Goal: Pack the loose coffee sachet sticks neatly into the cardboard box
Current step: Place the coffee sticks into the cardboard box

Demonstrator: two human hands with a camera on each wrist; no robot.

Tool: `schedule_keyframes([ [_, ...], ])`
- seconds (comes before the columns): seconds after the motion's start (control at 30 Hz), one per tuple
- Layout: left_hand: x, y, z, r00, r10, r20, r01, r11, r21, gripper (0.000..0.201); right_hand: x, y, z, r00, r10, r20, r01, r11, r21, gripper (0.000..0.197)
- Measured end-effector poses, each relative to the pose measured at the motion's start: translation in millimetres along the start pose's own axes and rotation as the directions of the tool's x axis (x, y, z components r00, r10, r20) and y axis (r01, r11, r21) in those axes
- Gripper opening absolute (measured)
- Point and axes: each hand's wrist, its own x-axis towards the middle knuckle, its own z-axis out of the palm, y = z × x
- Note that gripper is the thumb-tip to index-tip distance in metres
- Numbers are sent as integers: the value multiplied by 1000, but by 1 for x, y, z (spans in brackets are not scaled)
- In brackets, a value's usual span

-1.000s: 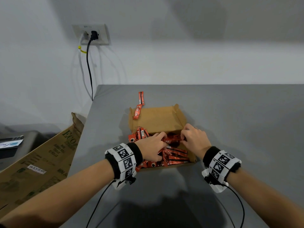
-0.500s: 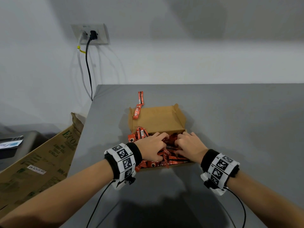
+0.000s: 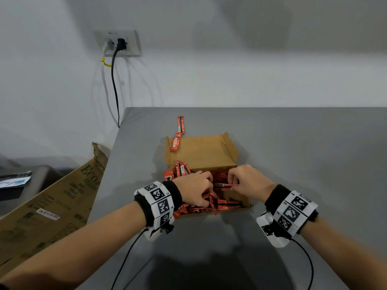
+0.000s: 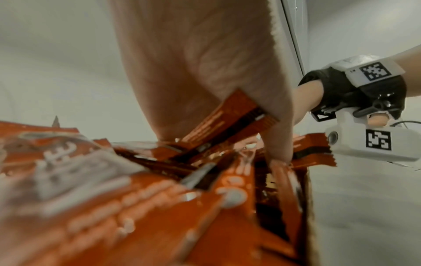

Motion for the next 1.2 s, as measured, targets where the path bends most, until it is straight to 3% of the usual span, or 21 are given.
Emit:
schedule_keyframes([
  [0.1,1,0,2,1000,0,-2,0,1000,2,45,-4,9,-16,999,-15,-43,15,1000,-5,11],
  [0.23,0,0,2,1000,-2,-13,2,1000,0,44,-10,16,-23,982,26,-187,9,983,183,7],
  [0.33,0,0,2,1000,-3,-4,3,1000,-6,44,-12,11,-13,988,32,-149,9,964,266,13],
  [0.5,-1,1,0,1000,-8,-1,8,1000,-10,45,-6,4,1,973,-31,-230,94,960,265,24],
  [0.63,-1,2,-1,1000,-12,8,12,1000,-8,44,-6,2,3,973,-24,-231,100,941,323,16],
  [0.73,-2,2,-1,1000,-9,9,9,1000,1,45,-10,-1,2,976,-57,-210,151,875,460,8],
  [1.07,-2,3,-2,1000,-20,18,21,1000,-17,44,-7,3,8,981,-24,-192,113,876,469,71],
  [1.13,-2,3,-2,999,-22,25,23,1000,-14,45,-5,5,10,973,21,-231,97,869,485,65],
  [1.2,-3,3,-2,999,-26,30,27,1000,-13,45,-3,6,11,964,65,-256,70,872,484,39],
])
